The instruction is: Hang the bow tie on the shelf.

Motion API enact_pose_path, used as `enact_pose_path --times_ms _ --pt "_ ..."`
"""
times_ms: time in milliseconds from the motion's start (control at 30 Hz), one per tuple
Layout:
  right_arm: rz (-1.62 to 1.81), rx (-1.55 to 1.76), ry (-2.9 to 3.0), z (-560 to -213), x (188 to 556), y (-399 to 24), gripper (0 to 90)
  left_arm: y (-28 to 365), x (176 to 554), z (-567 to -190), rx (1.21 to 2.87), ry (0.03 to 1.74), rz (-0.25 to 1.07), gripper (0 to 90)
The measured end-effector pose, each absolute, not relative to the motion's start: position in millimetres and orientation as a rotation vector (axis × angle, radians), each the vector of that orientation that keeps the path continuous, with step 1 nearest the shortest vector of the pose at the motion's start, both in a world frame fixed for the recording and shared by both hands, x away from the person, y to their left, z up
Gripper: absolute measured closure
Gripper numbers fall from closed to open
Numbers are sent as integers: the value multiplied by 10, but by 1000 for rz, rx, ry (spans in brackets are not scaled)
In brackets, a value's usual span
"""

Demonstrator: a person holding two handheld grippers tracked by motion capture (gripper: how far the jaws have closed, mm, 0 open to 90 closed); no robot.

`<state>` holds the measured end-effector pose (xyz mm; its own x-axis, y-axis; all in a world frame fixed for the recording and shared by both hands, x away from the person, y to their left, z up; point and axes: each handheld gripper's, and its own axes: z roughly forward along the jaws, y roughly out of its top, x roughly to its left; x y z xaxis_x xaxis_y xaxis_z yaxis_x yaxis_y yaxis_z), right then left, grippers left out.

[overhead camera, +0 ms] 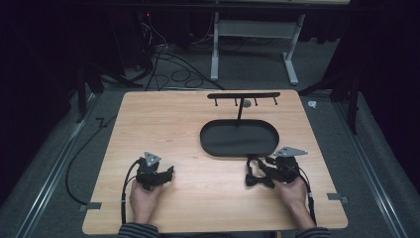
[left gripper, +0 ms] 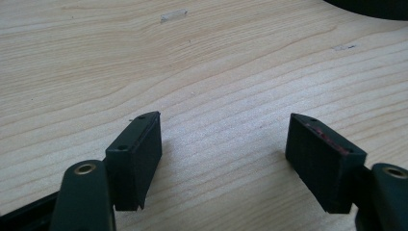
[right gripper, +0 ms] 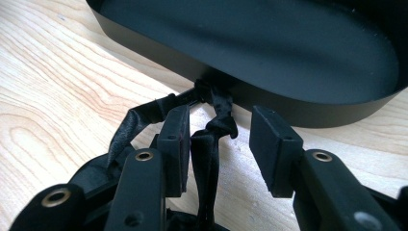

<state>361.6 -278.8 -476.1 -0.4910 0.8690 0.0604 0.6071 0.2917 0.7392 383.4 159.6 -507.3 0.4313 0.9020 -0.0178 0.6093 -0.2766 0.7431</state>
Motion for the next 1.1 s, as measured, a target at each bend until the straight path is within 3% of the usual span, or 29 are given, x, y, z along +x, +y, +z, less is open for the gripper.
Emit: enact_pose_path --times_ms 400,1100 --pt "986 1372 2241 -4901 3702 -2775 618 1598 3835 -5073 1996 1271 543 291" --pt "948 1326 2280 -4947 3675 -2746 871 1597 3835 -5073 1997 1271 544 293"
